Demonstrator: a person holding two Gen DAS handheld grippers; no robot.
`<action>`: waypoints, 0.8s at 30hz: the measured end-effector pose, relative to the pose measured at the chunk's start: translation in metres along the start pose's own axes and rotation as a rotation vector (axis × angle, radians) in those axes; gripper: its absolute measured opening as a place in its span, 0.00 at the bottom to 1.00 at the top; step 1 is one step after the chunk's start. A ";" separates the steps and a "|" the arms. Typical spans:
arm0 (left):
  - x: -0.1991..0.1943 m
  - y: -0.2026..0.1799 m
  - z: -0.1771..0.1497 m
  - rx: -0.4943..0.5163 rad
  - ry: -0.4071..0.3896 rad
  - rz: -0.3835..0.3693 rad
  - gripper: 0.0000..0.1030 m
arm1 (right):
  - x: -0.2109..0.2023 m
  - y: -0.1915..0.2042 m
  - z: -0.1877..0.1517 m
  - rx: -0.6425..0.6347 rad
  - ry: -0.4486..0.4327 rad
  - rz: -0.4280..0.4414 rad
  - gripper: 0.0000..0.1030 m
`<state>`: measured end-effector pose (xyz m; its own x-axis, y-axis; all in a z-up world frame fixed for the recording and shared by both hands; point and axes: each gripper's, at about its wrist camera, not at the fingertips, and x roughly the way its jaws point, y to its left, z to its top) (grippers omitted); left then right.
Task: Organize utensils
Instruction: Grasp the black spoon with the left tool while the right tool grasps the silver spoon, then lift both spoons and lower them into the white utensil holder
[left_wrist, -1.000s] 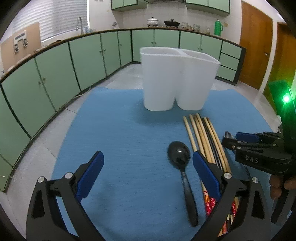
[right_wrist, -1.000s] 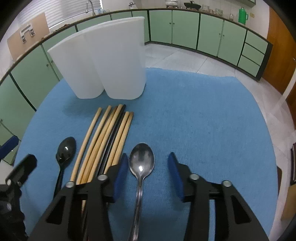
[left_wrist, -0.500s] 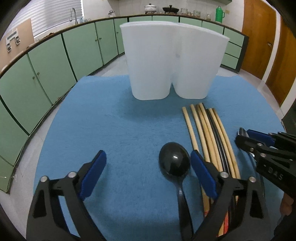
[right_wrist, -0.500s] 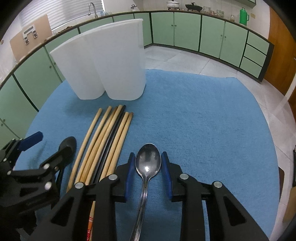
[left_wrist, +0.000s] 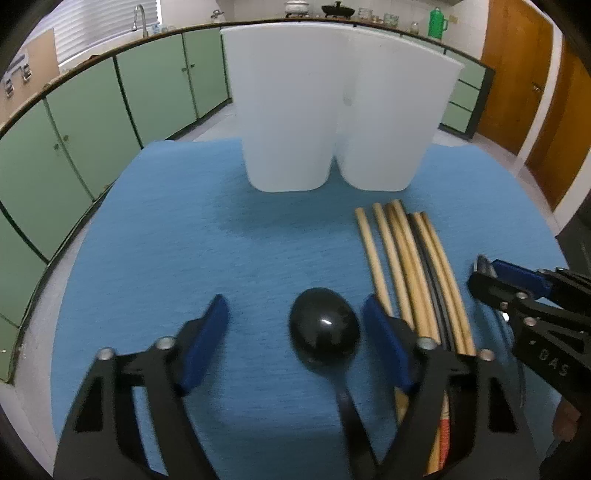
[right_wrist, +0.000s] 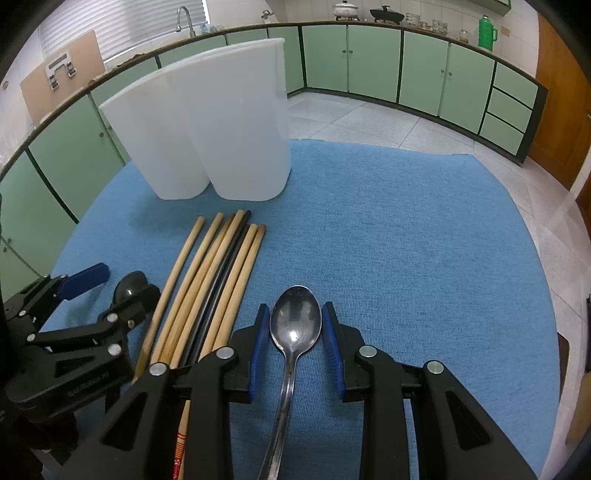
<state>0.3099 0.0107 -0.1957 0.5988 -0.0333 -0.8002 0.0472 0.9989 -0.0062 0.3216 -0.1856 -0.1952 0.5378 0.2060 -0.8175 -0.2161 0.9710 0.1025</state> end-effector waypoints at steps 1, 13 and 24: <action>-0.001 -0.002 0.000 0.005 -0.007 -0.009 0.54 | 0.000 0.000 0.001 -0.005 0.004 0.002 0.28; -0.036 -0.005 -0.011 0.008 -0.191 -0.140 0.33 | -0.023 -0.010 -0.003 0.023 -0.114 0.065 0.27; -0.095 -0.016 -0.021 0.081 -0.467 -0.109 0.33 | -0.067 -0.012 0.007 0.031 -0.298 0.123 0.27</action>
<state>0.2352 -0.0012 -0.1324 0.8810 -0.1682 -0.4422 0.1808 0.9834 -0.0140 0.2938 -0.2102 -0.1376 0.7249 0.3440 -0.5967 -0.2714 0.9389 0.2115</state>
